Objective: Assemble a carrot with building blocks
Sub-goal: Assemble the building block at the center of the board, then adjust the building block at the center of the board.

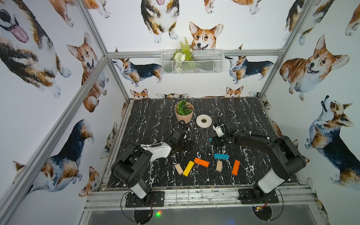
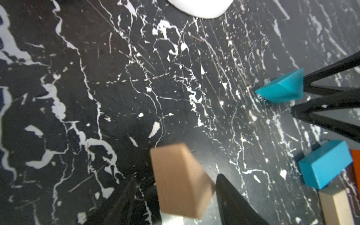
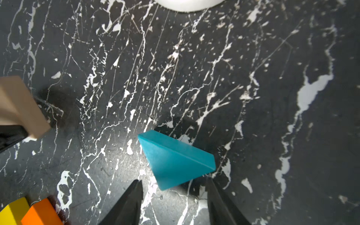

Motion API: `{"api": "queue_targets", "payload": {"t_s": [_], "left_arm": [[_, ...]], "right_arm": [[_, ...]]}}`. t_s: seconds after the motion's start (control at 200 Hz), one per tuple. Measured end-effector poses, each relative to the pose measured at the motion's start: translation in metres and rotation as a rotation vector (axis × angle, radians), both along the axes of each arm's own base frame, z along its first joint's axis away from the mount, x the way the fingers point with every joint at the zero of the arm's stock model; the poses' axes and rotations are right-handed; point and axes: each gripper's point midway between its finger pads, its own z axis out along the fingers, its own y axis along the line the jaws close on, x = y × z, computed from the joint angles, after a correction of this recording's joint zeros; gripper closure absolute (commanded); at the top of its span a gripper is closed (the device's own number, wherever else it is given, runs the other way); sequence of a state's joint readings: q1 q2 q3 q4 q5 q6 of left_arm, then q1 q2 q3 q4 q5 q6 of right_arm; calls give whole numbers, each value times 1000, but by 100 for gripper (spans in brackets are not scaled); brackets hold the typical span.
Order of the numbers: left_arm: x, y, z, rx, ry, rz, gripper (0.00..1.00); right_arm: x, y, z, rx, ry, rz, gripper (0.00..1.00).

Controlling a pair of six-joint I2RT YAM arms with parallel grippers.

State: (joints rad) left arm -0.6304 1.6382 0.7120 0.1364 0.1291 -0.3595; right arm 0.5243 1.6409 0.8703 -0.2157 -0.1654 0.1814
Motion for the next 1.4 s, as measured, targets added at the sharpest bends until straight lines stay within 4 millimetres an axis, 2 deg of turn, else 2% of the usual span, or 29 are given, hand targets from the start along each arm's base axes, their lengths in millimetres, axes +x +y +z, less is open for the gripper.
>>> {"api": "queue_targets", "payload": {"t_s": [0.27,0.375,0.481,0.556,0.621,0.676,0.746,0.806,0.856,0.921,0.991,1.026,1.206,1.362,1.402], "left_arm": [[-1,0,-1,2,11,-3,32],[-3,2,2,4,12,-3,32],[-4,5,12,-11,-9,2,32],[-4,13,20,-24,-27,20,32],[-1,25,25,-58,-34,53,32],[6,43,29,-77,-43,113,32],[12,64,31,-111,-39,181,32],[16,81,32,-138,-36,242,32],[16,90,33,-154,-38,276,32],[15,92,36,-174,-40,285,32],[14,92,38,-189,-46,289,32],[14,92,40,-199,-48,292,32],[15,90,47,-233,-58,296,31],[14,90,52,-243,-72,295,31],[14,90,53,-246,-74,294,31]], "right_arm": [[2,2,-7,-17,6,7,39],[9,1,-9,-44,-10,11,47],[11,2,-5,-59,-30,11,47],[2,9,12,-72,-91,36,44],[-10,28,41,-57,-180,84,41],[-20,45,61,-22,-235,127,38],[-27,62,71,18,-254,149,38],[-25,69,64,34,-239,131,38],[-24,73,47,24,-207,117,38],[-23,76,22,-10,-161,97,38],[-25,86,5,-28,-132,101,38],[-26,94,0,-32,-126,115,34],[-20,137,0,-30,-186,151,33],[-8,144,-11,-61,-206,121,36],[-5,145,-13,-66,-218,110,44]]}}
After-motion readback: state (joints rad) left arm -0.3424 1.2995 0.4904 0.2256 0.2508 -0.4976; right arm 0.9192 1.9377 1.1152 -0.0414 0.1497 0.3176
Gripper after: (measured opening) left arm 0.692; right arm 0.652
